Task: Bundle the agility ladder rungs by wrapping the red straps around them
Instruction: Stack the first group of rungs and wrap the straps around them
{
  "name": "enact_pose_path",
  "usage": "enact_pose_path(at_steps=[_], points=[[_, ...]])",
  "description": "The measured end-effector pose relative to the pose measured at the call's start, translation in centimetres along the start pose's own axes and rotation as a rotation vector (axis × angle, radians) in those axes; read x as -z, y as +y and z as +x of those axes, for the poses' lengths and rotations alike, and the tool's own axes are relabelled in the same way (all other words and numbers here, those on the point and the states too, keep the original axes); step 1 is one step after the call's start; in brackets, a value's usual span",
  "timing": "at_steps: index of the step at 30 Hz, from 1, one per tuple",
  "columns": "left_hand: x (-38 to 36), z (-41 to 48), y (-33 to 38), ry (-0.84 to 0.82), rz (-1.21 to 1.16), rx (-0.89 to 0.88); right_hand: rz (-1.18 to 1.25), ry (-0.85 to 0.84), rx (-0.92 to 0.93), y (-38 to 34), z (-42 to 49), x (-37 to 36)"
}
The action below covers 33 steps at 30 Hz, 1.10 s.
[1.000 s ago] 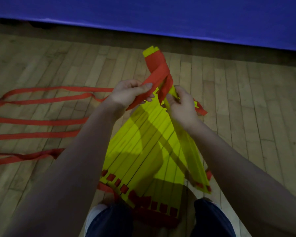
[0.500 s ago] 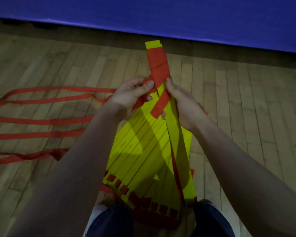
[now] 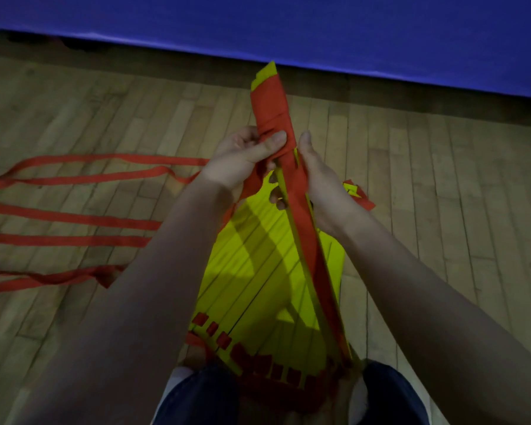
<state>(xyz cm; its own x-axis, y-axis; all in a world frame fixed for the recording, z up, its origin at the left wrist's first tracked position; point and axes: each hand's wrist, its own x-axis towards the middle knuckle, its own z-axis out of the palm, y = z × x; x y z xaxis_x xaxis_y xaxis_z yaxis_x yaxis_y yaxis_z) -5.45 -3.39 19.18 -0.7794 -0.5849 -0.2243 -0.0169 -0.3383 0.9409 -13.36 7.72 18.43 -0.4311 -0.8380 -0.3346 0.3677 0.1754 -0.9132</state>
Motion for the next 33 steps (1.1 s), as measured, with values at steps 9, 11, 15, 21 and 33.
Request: enact_pose_path(at_steps=[9,11,15,21,33], points=[[-0.7,0.2,0.4,0.245,0.242,-0.006,-0.248,0.131,0.043,-0.6,-0.2,-0.1],[-0.8,0.3,0.4,0.297,0.264,-0.027,-0.263,0.160,0.093,-0.3,-0.3,-0.5],[-0.7,0.2,0.4,0.385,0.334,-0.039,-0.238,0.292,0.095,0.6,0.1,-0.6],[-0.8,0.2,0.5,0.476,0.376,-0.005,-0.331,0.241,0.192,1.9,-0.1,-1.3],[-2.1,0.7,-0.6,0.521,0.470,-0.028,-0.799,0.408,0.427,3.8,0.5,-2.0]])
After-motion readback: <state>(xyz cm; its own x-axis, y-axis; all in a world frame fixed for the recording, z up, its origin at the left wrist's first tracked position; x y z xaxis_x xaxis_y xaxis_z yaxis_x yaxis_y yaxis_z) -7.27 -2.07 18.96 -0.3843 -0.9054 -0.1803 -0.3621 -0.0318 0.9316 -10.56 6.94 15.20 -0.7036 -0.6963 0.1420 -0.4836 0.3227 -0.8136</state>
